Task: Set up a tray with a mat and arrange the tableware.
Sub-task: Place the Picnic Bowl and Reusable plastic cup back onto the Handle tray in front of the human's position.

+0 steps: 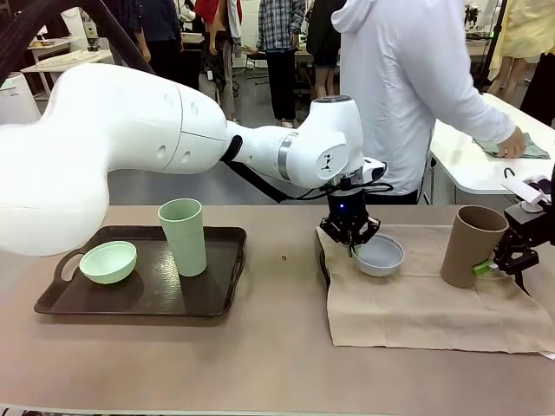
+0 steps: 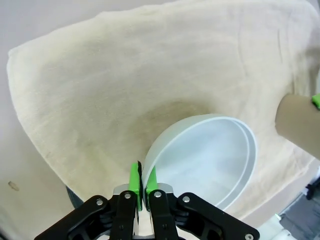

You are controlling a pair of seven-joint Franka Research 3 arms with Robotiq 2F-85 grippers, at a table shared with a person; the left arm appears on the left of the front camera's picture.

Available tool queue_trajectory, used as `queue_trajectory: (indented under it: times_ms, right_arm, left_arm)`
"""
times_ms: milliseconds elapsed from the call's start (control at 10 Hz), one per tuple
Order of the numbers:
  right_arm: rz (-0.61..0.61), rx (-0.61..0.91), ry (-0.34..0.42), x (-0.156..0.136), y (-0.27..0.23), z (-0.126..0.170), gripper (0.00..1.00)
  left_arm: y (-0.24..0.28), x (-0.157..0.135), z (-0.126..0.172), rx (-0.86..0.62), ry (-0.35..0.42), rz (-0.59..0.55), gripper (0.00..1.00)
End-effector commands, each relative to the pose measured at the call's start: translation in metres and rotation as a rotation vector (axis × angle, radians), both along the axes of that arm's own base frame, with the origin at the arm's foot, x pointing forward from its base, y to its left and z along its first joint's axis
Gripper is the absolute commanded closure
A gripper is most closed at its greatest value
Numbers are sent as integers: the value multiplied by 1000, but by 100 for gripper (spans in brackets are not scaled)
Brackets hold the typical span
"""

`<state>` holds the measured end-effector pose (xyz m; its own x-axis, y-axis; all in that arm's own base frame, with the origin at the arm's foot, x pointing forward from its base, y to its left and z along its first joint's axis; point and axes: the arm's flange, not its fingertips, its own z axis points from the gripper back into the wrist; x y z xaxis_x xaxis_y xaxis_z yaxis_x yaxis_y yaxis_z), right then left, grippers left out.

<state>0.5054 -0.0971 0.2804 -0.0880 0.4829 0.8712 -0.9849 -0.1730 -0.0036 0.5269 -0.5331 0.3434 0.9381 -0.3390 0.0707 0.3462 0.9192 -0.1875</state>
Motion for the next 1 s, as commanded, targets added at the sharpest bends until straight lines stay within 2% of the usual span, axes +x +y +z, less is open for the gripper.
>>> queue_trajectory:
  times_ms: [0, 100, 200, 400, 500, 700, 900]
  right_arm:
    - [-7, 16, -7, 8, -5, -5, 0]
    - [-8, 15, -1, 8, -5, -5, 0]
    - [-12, 10, 2, 8, -6, -4, 0]
    - [-57, -33, 32, 11, -18, -5, 0]
    - [-81, -58, 33, 11, -26, -5, 0]
    - [-128, -110, 46, 7, -49, 0, 0]
    - [-177, -159, 86, -9, -76, 17, 0]
  left_arm:
    - [0, 7, 4, 2, 12, -29, 37]
    - [1, 6, 5, -1, 18, -30, 28]
    - [2, 5, 7, -6, 25, -30, 0]
    - [4, 4, 10, 4, 44, -35, 0]
    - [9, 2, 13, 6, 51, -32, 45]
    - [23, -7, 22, 0, 57, -26, 30]
    - [49, -25, 46, -4, 66, 2, 30]
